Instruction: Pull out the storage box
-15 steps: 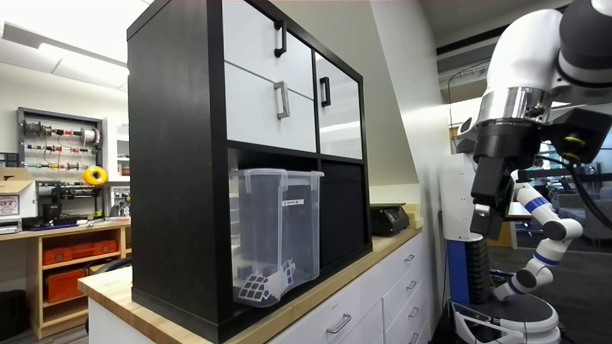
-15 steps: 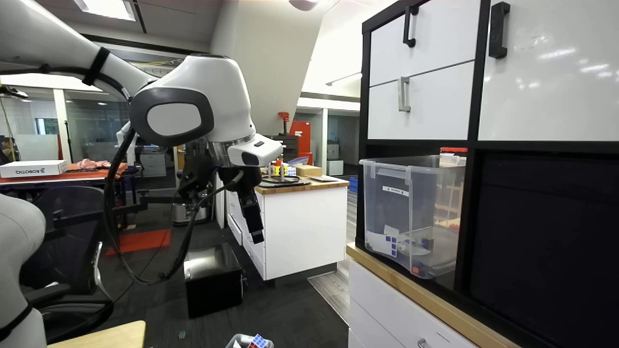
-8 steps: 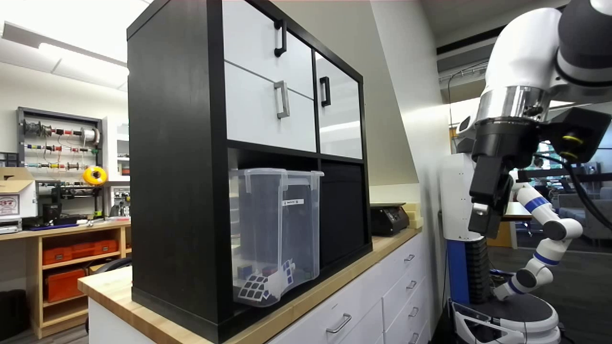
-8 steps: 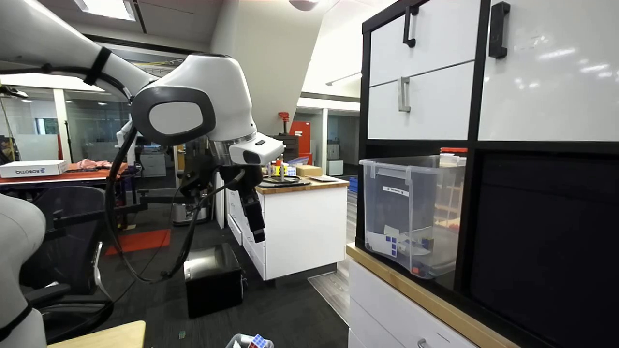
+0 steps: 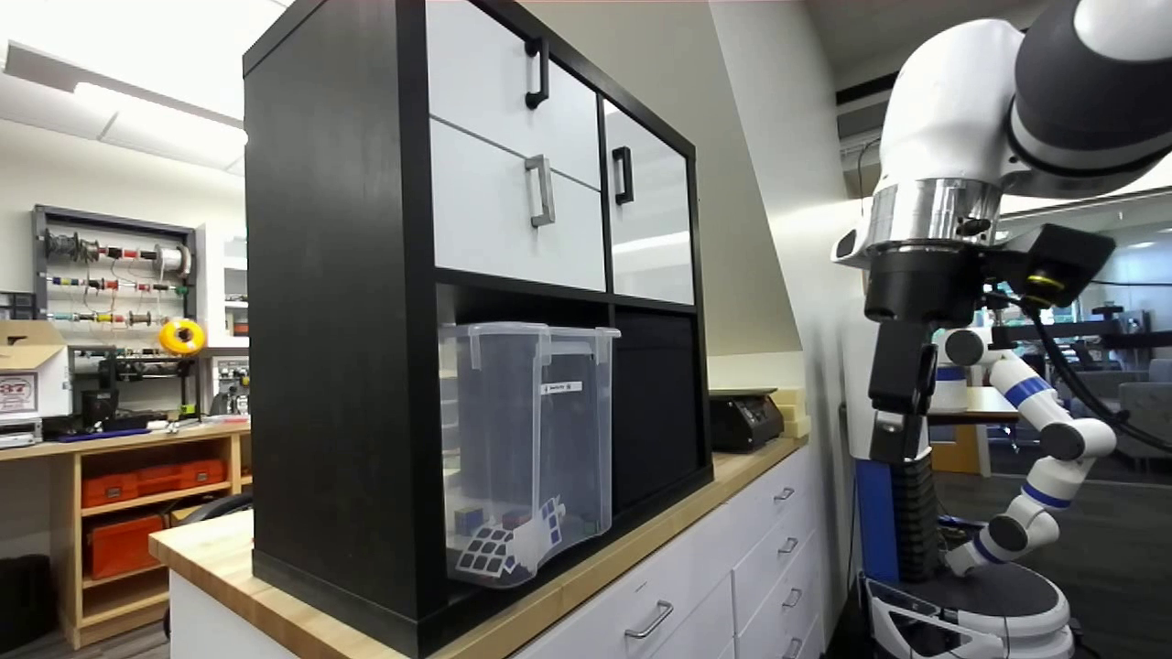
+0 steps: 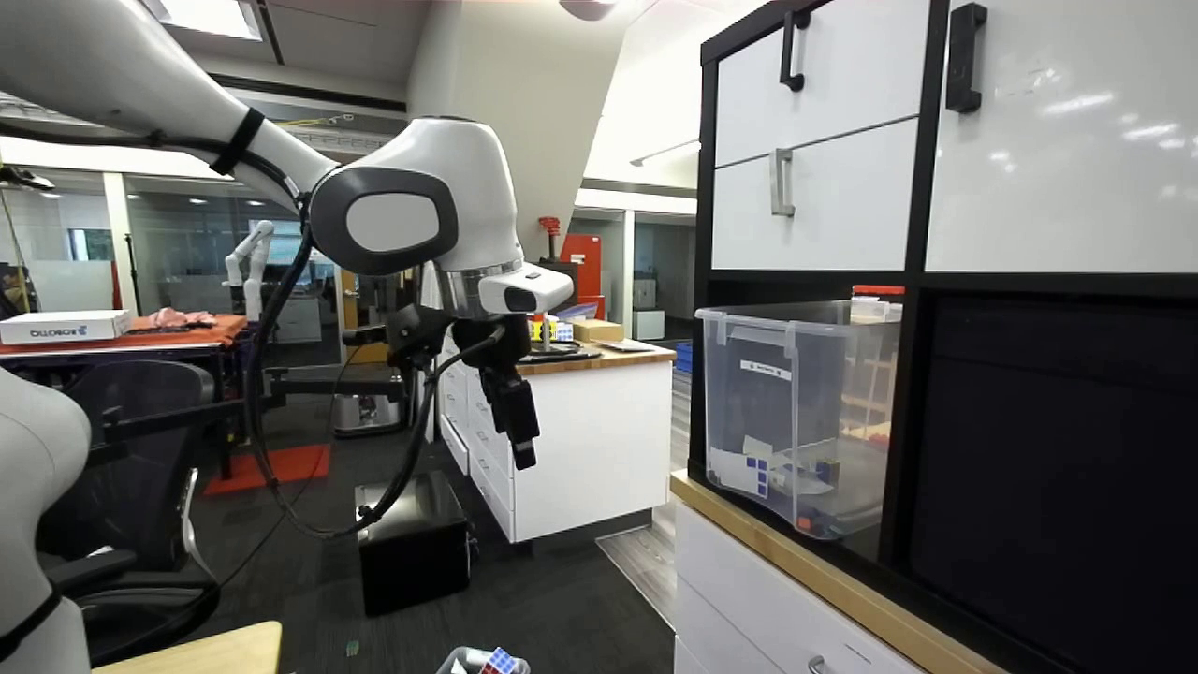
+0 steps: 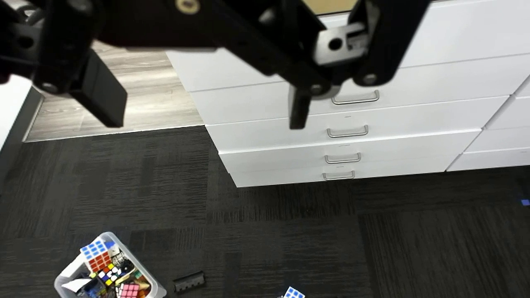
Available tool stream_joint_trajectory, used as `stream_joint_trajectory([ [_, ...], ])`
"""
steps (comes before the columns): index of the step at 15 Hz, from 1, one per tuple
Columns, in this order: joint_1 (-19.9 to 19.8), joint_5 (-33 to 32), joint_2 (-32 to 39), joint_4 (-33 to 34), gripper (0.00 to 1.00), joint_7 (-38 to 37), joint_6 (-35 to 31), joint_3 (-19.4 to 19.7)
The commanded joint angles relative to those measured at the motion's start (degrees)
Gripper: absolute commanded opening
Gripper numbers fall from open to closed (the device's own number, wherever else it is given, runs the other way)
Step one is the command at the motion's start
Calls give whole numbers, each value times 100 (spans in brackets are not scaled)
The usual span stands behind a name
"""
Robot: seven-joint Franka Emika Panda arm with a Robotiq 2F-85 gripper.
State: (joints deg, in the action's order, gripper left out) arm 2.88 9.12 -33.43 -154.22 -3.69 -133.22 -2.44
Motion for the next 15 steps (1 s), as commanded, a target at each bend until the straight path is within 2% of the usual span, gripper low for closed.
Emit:
stream_joint_trajectory([
  [1,-138,-323,510,584,100,-240,88,-153],
  [6,-244,-699,1157,1220,100,-420,-142,-210],
  [15,-197,-1032,2416,2286,100,-442,-378,-171],
])
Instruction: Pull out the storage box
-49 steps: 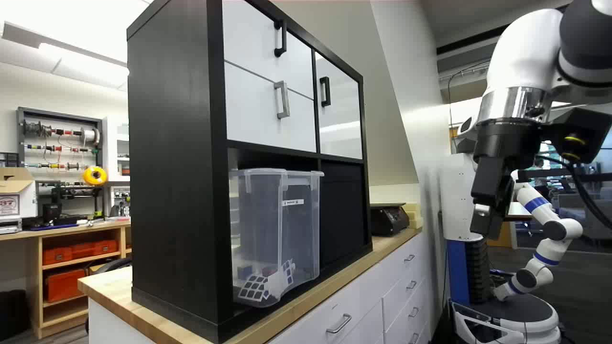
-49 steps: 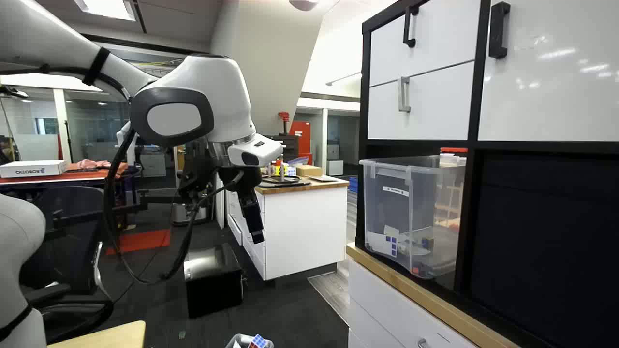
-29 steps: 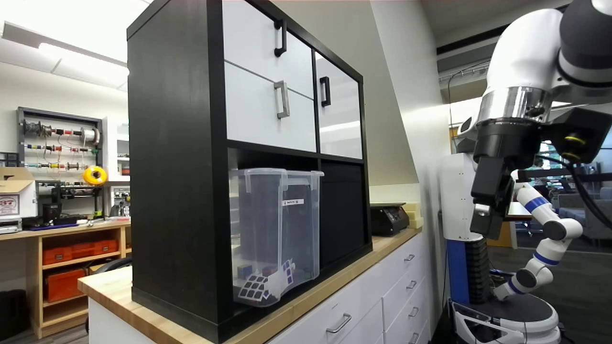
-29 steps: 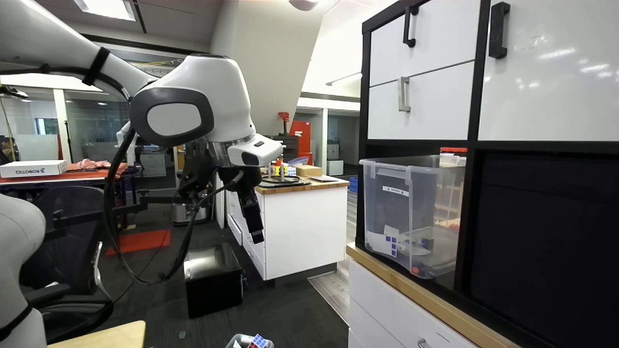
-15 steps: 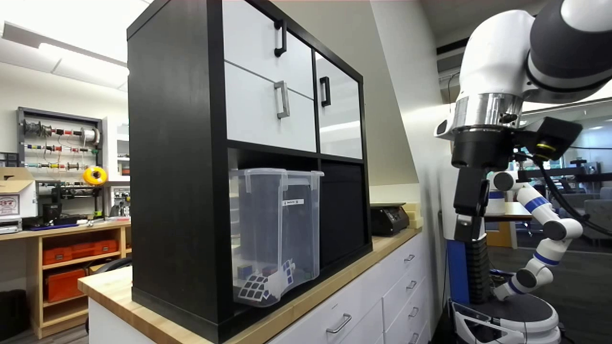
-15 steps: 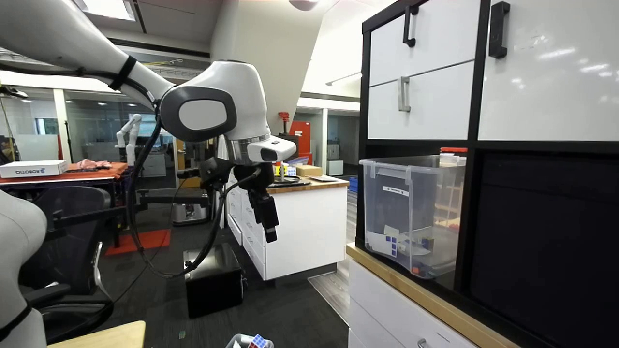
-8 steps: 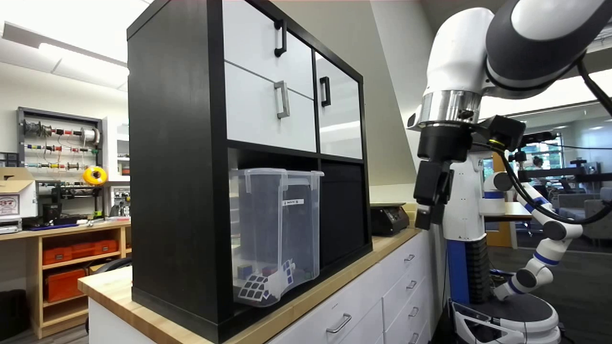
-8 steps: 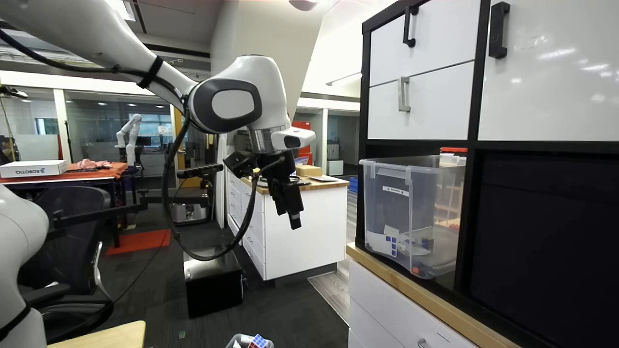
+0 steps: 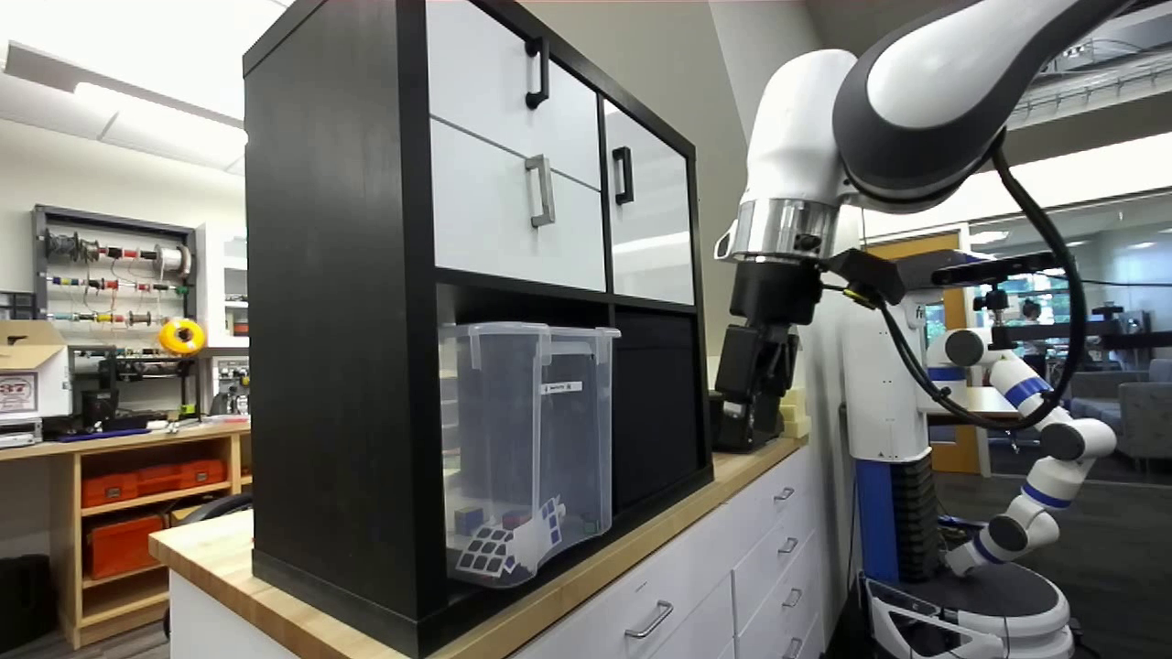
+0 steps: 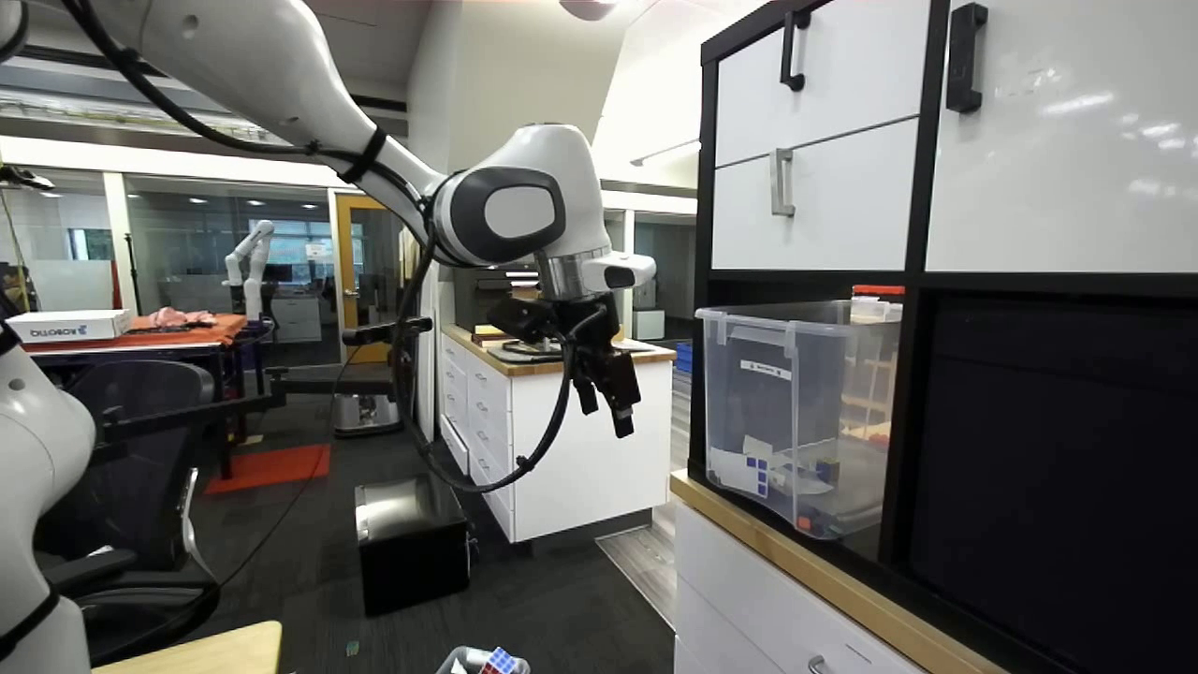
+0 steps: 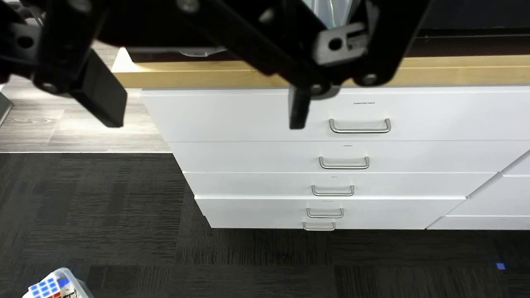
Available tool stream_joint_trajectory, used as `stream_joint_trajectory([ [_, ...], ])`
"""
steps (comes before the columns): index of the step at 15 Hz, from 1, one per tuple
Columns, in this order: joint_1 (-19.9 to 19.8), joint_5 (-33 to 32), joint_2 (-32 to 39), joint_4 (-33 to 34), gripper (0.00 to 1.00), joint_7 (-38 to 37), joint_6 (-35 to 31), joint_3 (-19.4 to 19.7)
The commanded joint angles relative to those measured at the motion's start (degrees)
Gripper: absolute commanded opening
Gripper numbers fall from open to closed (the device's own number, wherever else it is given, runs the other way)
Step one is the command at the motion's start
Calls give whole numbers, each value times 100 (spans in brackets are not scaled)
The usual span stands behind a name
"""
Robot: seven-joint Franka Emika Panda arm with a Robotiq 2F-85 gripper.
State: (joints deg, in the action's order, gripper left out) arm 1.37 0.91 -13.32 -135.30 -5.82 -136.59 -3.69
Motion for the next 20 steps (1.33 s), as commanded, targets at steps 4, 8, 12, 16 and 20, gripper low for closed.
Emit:
stream_joint_trajectory([
  [4,26,-47,425,374,100,-8,11,27],
  [8,27,-47,466,422,100,-7,11,27],
  [12,27,-47,466,422,100,-8,11,27],
  [16,67,139,513,545,100,372,25,80],
  [20,74,110,514,758,100,836,11,113],
])
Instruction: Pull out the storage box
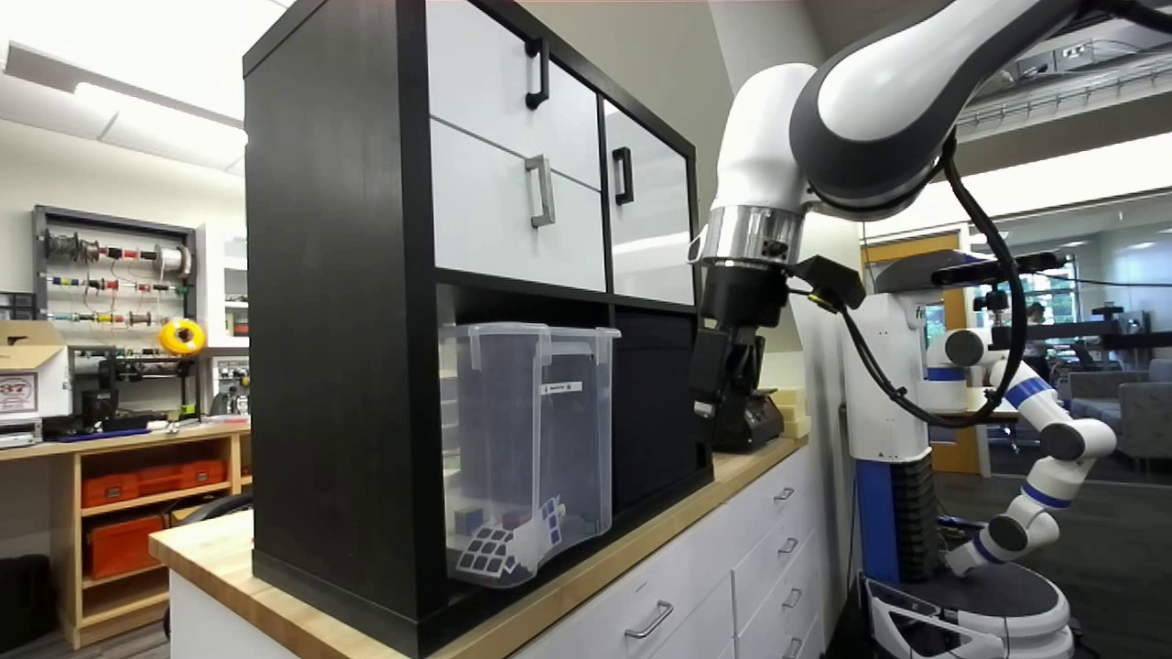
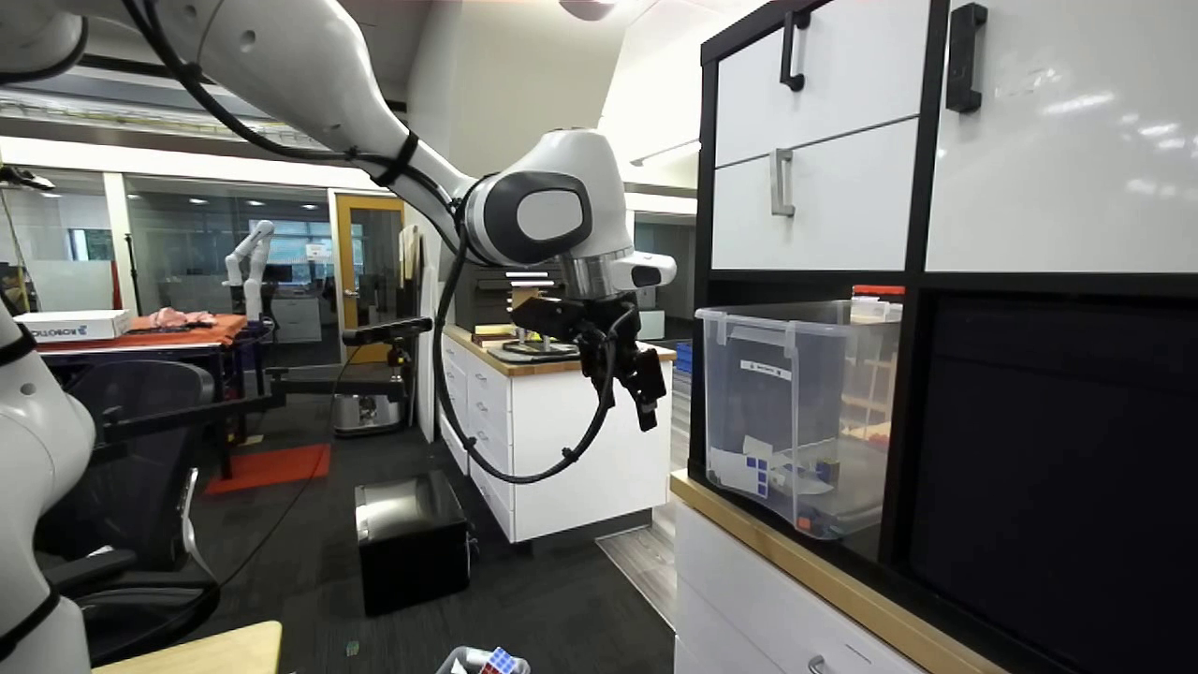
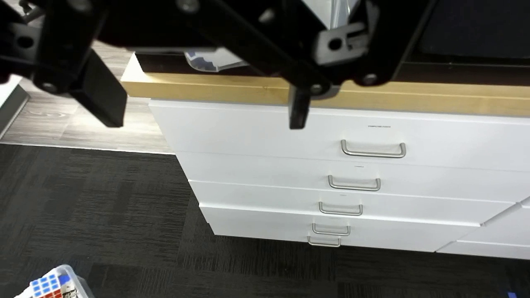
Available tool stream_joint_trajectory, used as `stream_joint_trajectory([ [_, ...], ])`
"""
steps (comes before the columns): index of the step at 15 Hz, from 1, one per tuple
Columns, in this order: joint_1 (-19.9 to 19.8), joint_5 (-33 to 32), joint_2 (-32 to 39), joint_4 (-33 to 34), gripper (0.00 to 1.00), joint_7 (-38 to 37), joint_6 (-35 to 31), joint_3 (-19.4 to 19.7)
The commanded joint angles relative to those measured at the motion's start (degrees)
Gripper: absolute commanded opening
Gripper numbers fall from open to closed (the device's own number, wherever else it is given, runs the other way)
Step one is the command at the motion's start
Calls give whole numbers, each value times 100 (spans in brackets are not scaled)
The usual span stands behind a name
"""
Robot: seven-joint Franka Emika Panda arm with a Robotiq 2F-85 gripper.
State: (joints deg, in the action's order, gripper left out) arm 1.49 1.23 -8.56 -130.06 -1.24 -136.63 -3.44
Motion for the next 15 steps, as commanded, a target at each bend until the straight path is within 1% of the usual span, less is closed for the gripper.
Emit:
stream_joint_trajectory([
  [1,59,56,41,308,100,482,13,94],
  [8,76,-91,71,669,100,1120,-153,92],
  [13,202,-74,57,665,100,2312,-422,117],
  [15,233,-70,50,680,100,2674,-493,132],
])
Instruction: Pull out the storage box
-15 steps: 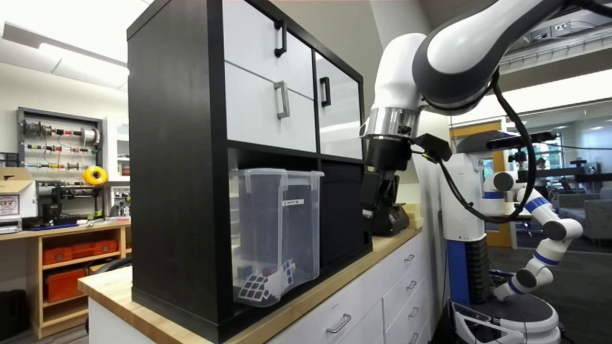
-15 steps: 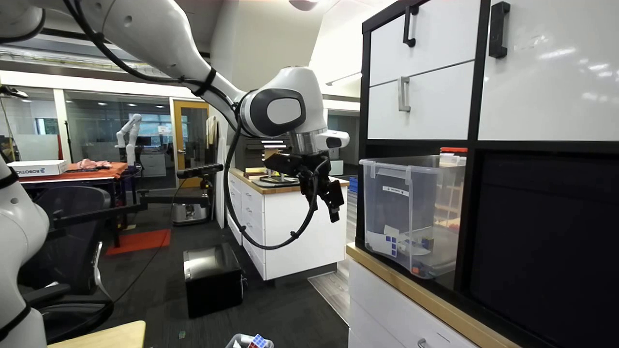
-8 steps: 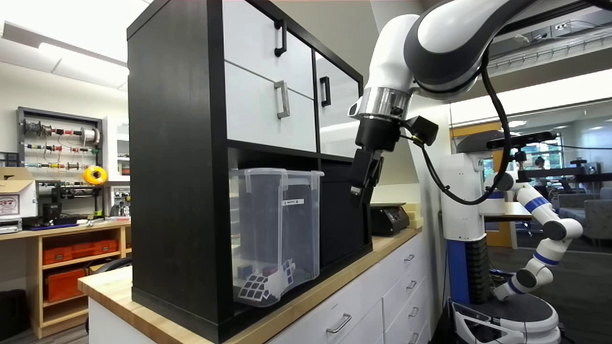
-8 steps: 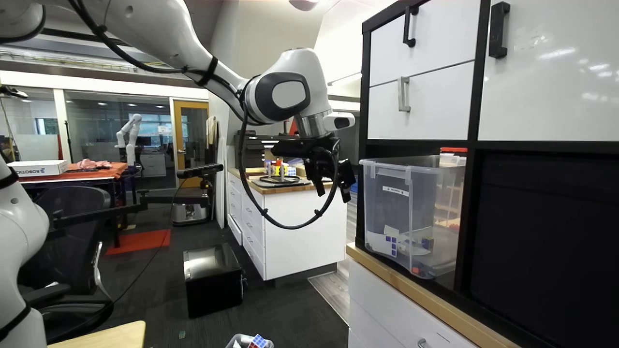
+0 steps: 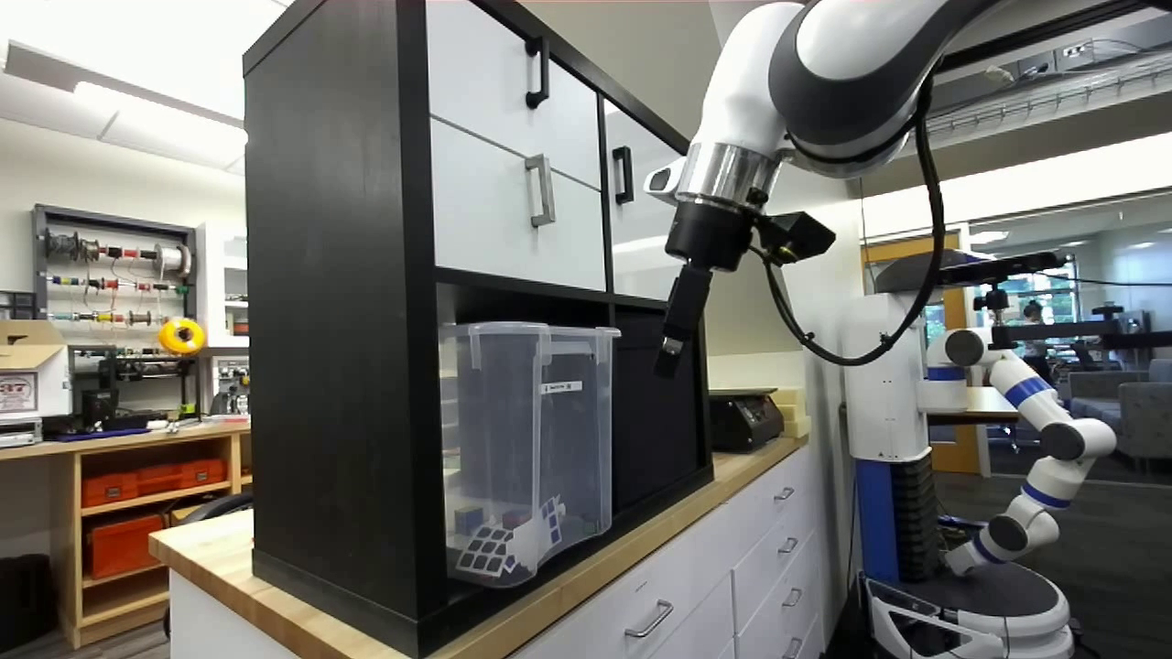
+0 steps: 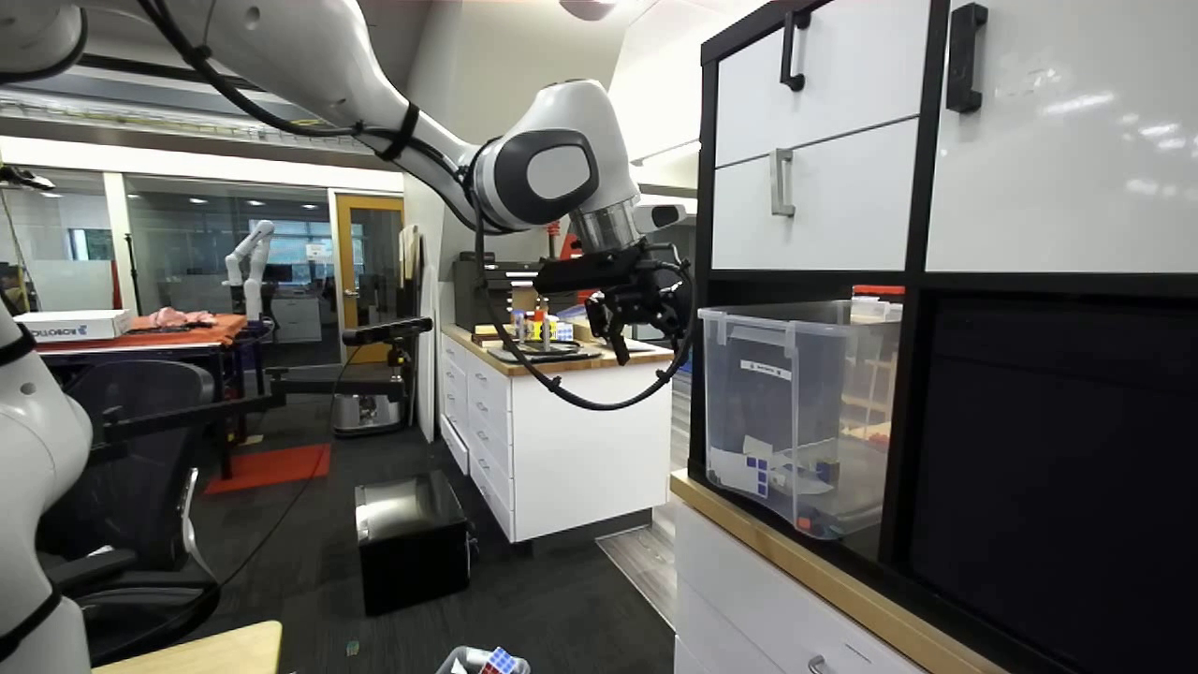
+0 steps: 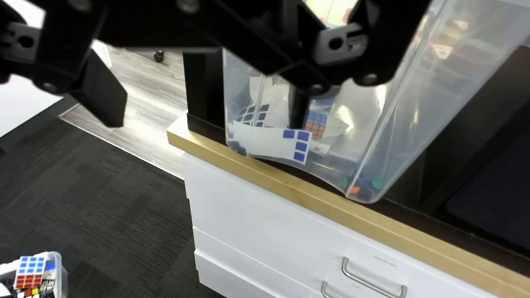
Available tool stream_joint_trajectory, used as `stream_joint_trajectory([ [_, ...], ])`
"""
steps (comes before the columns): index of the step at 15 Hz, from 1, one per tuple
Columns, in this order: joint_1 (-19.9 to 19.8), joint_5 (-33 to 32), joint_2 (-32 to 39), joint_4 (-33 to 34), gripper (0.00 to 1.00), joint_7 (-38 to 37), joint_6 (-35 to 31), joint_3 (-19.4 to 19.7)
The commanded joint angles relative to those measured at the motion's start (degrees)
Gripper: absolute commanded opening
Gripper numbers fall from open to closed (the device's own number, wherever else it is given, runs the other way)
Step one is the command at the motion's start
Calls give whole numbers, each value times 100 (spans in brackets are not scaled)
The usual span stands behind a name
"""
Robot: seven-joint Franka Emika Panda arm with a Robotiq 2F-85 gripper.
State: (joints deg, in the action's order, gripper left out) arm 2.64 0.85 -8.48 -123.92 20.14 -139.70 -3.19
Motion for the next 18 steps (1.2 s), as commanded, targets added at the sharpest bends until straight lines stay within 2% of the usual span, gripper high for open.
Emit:
stream_joint_trajectory([
  [1,123,-36,36,66,100,651,-231,114],
  [2,103,-28,2,12,100,320,-84,73],
  [11,108,-26,6,9,100,346,-88,73],
  [14,145,-59,-22,-70,100,93,-269,-12],
  [18,251,-159,-41,-52,100,201,-706,-76],
])
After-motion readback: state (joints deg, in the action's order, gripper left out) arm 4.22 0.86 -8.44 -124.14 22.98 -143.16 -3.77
